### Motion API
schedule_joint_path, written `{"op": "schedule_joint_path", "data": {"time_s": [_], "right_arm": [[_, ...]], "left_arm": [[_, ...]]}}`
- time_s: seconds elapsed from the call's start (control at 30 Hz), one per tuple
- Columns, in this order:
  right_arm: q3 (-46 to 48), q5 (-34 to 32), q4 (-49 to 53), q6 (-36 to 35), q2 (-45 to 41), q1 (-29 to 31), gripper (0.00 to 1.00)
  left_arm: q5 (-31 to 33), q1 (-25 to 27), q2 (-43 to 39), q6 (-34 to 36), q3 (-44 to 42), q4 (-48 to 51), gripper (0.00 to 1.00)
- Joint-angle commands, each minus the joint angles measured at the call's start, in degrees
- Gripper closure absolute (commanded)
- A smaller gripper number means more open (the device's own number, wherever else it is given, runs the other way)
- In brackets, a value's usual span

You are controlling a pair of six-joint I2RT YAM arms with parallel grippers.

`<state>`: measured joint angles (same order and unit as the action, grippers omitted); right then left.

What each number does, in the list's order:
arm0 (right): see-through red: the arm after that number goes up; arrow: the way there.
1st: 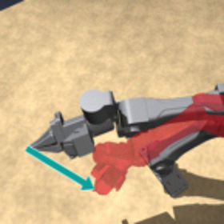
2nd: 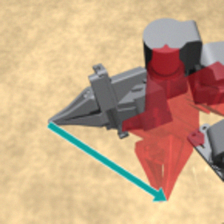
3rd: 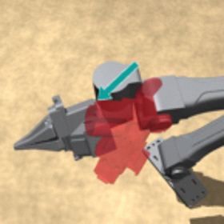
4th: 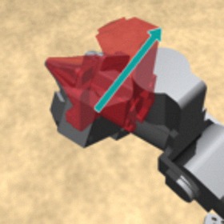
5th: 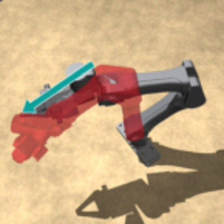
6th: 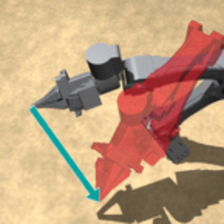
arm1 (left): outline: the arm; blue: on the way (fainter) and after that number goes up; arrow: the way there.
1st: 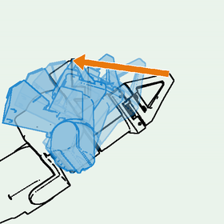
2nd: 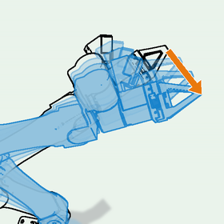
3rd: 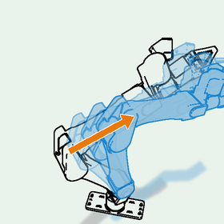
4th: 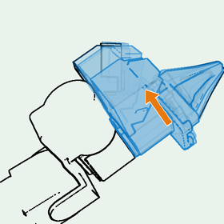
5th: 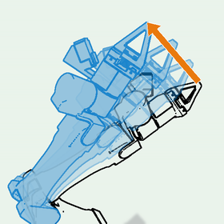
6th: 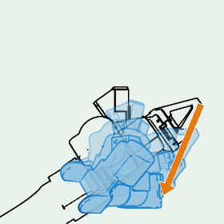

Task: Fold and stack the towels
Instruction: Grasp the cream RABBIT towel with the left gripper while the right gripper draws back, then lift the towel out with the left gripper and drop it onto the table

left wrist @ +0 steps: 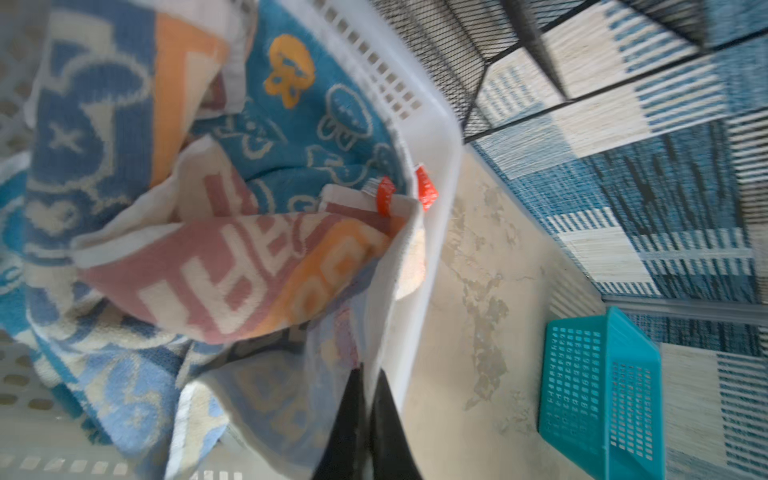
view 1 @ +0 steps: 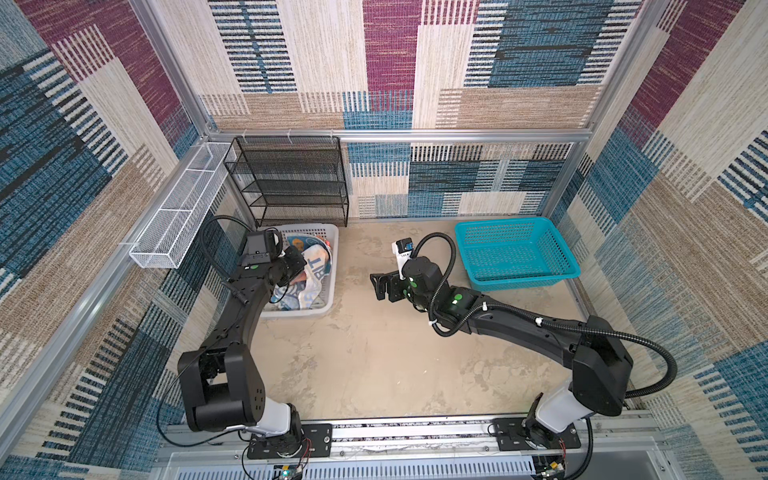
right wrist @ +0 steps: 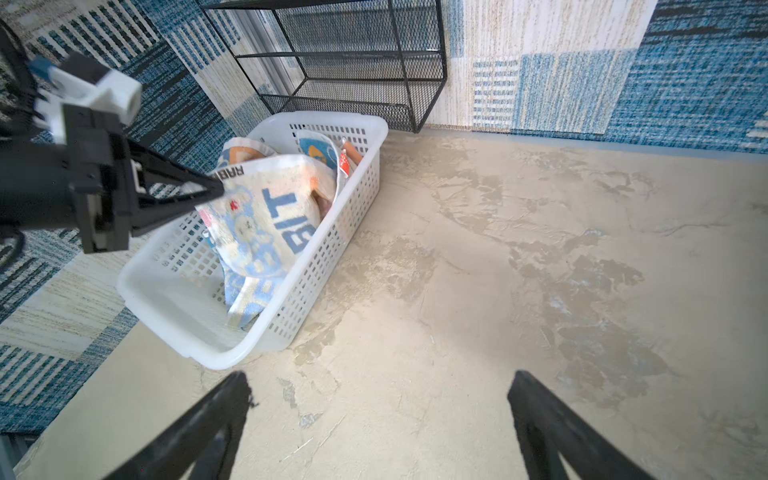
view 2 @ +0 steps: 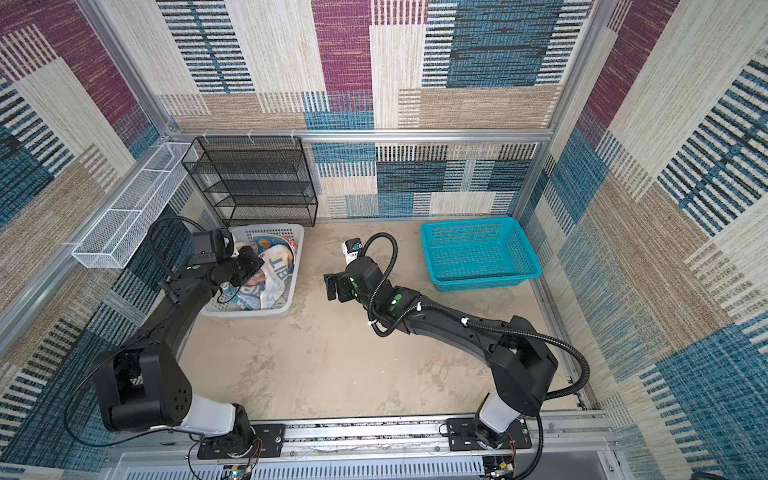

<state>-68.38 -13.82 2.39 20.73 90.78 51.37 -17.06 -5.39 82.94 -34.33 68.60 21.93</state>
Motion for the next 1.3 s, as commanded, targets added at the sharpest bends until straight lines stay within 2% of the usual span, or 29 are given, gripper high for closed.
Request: {"op": "schedule_joint_path", "data": {"time_s": [0.0, 0.1, 0.3, 0.5, 0.67, 0.77, 0.87, 0.93, 1.03, 1.1, 1.17, 1.27], "right_arm": [[-0.4, 0.5, -0.3, -0.4, -1.6, -0.2, 0.01], [-0.2, 0.5, 0.4, -0.5, -3.5, -1.1, 0.01], [4.5, 1.4, 0.8, 0.8, -11.6, -5.8, 0.01], [9.5, -2.6, 4.5, -1.3, -21.7, -10.3, 0.01], [12.9, -3.9, 6.4, -2.2, -28.1, -14.1, 0.01], [14.6, -3.3, 7.4, -1.9, -30.8, -17.2, 0.01], [15.0, -3.6, 9.2, -2.0, -32.1, -19.2, 0.01], [15.5, -4.1, 9.8, -2.4, -32.6, -20.0, 0.01], [16.6, -3.1, 9.2, -3.0, -32.8, -20.7, 0.01], [16.9, -2.7, 9.0, -2.8, -32.4, -21.0, 0.01], [16.8, -2.0, 9.1, -2.6, -31.6, -21.3, 0.01], [17.1, -0.5, 8.8, -2.7, -29.8, -21.8, 0.01]], "left_arm": [[-0.2, 3.3, -3.5, 4.3, 4.5, 3.6, 1.0], [3.5, 9.2, -6.7, 6.0, 9.0, 4.6, 1.0], [2.5, 21.3, -6.4, 6.9, 19.6, 5.5, 1.0], [4.8, 35.4, -3.0, 8.4, 27.4, 4.2, 1.0], [3.9, 46.3, 3.8, 10.4, 36.2, 2.9, 1.0], [2.0, 48.6, 8.0, 10.3, 40.3, 3.0, 1.0], [3.7, 48.7, 10.2, 10.3, 40.3, 3.4, 1.0], [4.9, 47.9, 10.0, 9.8, 37.0, 1.8, 1.0], [1.5, 46.5, 9.4, 6.8, 31.4, -4.9, 1.0], [1.3, 46.0, 11.2, 7.1, 33.2, -2.5, 1.0], [4.7, 45.6, 12.3, 6.6, 33.9, 0.8, 1.0], [4.8, 41.7, 11.1, 1.7, 26.0, -1.2, 1.0]]}}
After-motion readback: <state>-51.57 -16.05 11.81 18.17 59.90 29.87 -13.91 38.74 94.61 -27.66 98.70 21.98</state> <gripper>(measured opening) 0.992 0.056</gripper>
